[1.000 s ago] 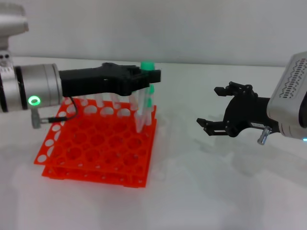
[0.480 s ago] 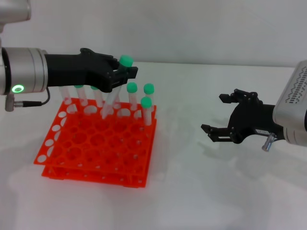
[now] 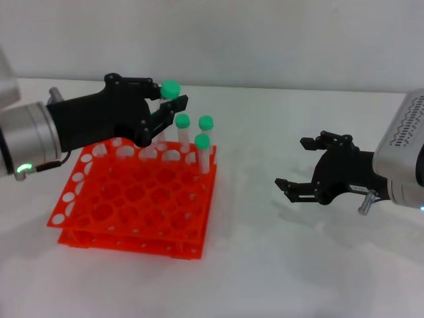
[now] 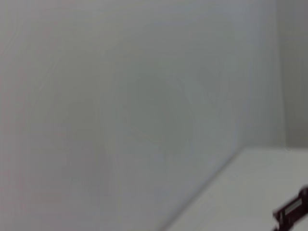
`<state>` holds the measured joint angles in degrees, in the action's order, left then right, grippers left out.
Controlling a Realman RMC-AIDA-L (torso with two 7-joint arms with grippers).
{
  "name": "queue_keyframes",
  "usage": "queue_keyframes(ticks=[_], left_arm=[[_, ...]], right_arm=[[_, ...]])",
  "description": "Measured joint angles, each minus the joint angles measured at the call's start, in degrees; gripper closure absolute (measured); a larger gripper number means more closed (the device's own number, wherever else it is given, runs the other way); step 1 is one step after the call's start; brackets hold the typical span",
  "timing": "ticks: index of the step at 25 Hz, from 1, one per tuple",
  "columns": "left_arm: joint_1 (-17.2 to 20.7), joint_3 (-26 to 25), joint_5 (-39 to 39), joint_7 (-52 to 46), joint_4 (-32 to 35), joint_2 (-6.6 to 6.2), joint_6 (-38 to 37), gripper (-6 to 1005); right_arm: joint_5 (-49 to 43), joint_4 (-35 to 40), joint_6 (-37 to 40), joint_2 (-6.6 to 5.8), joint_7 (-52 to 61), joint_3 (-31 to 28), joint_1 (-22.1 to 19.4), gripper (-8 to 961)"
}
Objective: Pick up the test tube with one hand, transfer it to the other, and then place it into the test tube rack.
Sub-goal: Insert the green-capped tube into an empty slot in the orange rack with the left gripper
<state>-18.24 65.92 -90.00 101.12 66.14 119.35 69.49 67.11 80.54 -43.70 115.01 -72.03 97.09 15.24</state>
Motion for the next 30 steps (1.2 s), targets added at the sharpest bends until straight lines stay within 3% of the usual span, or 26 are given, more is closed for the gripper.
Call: queue_keyframes(ticks=[3,12,19,30], left_arm=[[0.32,-0.03,-7.86,9.78,-7.00,-0.18,0.61,783],[-0.48,-0.59,-20.62,29.95,-23.10,-0.38,3.32,783],[-3.96,-1.99,-24.34,33.99,-31.91,-0.43,3.06,783],[-10.62,-4.83,-24.20,33.58,-39.61,-0.53,-0.56,783]], right_arm=[[0.31,-0.62,0.19,0.02,0.00,0.02,0.28,83],[0.31,-1.05,1.58,0.04,0.39,0.46,0.70,83],[0.31,-2.73,2.24,0.14,0.53,0.47,1.89,83],[0.44,-4.22,3.63,0.21,0.55,0.53,2.80,83]])
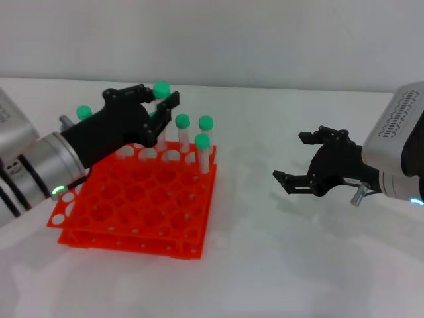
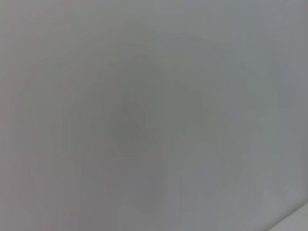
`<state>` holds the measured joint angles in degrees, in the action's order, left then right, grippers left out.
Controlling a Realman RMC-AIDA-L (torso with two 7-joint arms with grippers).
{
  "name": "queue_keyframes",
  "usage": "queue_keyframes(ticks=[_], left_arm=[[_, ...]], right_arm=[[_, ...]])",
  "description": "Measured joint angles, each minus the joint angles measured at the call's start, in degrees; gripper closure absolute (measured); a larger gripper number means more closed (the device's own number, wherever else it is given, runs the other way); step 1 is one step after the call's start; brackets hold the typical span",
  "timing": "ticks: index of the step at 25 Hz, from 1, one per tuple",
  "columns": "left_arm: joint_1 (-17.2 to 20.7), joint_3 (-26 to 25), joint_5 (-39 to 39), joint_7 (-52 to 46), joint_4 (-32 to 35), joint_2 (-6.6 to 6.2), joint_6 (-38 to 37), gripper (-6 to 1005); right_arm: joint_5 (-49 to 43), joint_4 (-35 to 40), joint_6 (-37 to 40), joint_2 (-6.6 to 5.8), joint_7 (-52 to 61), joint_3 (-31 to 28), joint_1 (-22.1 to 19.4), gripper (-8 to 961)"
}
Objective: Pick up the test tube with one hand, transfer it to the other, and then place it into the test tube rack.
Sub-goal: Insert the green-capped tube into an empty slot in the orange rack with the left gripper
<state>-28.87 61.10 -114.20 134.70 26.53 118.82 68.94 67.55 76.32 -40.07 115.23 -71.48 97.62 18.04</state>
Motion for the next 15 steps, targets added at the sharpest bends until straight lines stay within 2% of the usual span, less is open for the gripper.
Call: queue_keyframes(ticks=[5,15], left_arm=[[-1.45,0.14,0.28,0.38,-2.03,0.19,-0.45,783],[-0.87,0.39,0.52,1.16,-3.12,0.45,-0.26,783]], right_arm=[[0.03,-0.62,0.69,0.00,-0.02,-0.04,0.41,83],[0.05,-1.10,0.86,0.00,-0.04,-0.07,1.03,83]])
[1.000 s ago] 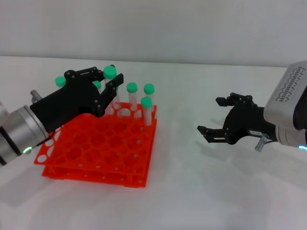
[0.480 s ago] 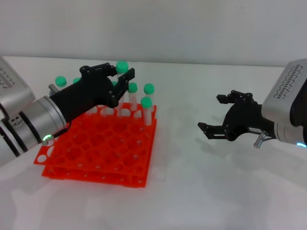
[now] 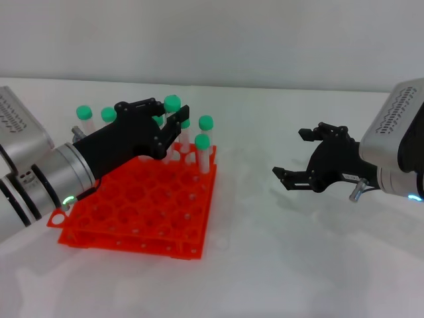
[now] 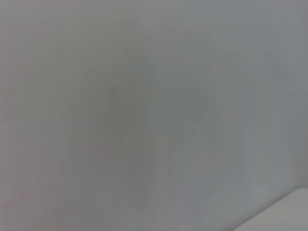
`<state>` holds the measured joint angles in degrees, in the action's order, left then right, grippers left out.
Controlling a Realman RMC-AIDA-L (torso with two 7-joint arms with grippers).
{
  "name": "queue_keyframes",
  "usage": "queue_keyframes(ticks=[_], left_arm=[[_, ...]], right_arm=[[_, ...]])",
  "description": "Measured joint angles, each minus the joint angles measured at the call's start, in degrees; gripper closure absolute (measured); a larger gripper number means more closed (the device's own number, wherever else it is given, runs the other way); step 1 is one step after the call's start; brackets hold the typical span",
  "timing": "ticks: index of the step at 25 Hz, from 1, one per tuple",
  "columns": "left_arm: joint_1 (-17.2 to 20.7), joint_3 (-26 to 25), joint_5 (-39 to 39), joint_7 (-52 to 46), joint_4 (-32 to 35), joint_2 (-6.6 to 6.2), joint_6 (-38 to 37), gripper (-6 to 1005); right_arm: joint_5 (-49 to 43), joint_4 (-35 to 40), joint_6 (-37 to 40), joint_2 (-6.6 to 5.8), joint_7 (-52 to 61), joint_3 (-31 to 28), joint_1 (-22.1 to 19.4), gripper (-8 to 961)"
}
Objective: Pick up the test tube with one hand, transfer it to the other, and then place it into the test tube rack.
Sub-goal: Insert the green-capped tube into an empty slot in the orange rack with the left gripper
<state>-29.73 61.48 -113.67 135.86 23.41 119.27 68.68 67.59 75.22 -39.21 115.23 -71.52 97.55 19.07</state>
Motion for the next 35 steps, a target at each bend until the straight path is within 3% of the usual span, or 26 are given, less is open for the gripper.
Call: queue_keyframes(ticks=[13,35], left_arm=[[-2.31,0.05,0.06,-0.51,-2.27,-0.07,-0.40,783],[-2.35,0.75,0.30,-2.46,-1.91,-0.17,-1.08,782]], right_arm=[[0.00,-0.39,0.07,0.09,-0.02,0.01,0.65,83],[0.00,-2.27,0.72,0.17,-0.14,-0.21,2.03,83]])
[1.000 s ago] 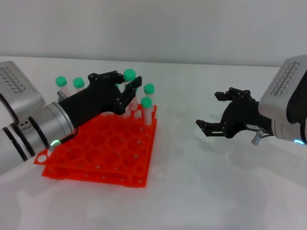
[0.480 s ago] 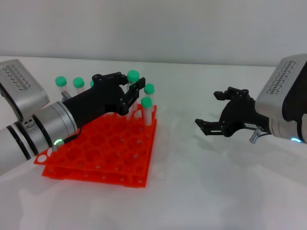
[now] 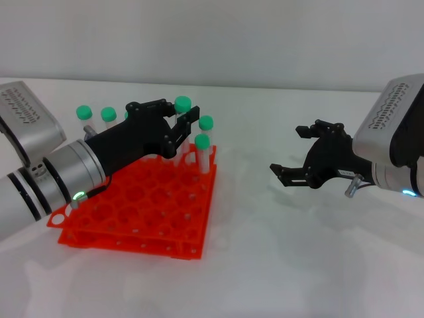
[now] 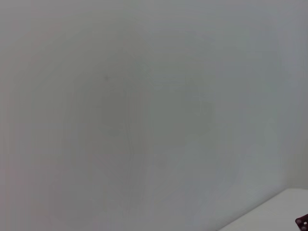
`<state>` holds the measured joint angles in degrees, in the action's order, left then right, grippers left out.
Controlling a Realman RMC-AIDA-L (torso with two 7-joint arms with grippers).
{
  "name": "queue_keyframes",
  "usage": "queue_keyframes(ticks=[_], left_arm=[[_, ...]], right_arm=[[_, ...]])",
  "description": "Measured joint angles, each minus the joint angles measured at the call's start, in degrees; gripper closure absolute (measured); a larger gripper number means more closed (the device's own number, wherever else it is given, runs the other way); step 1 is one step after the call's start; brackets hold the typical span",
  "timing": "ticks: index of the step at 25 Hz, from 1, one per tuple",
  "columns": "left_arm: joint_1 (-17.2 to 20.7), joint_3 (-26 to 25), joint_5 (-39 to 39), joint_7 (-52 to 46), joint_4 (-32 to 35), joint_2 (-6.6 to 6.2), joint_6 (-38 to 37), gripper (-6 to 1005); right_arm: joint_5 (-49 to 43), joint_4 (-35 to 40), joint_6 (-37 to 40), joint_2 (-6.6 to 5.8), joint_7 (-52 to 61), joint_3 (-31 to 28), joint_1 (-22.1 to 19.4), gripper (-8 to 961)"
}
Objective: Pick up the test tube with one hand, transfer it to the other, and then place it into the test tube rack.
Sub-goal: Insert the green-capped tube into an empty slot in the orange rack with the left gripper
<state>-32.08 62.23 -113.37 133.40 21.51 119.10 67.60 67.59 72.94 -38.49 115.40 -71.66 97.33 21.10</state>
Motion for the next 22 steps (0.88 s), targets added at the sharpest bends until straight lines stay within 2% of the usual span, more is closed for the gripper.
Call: queue_keyframes(ticks=[22], left_arm=[[0.07,0.00,-0.01,0.02,-0.08,0.07,0.05,764]], right_arm=[[-0.14,-0.76,0.06,0.00,-0.33,-0.13,0.43,83]])
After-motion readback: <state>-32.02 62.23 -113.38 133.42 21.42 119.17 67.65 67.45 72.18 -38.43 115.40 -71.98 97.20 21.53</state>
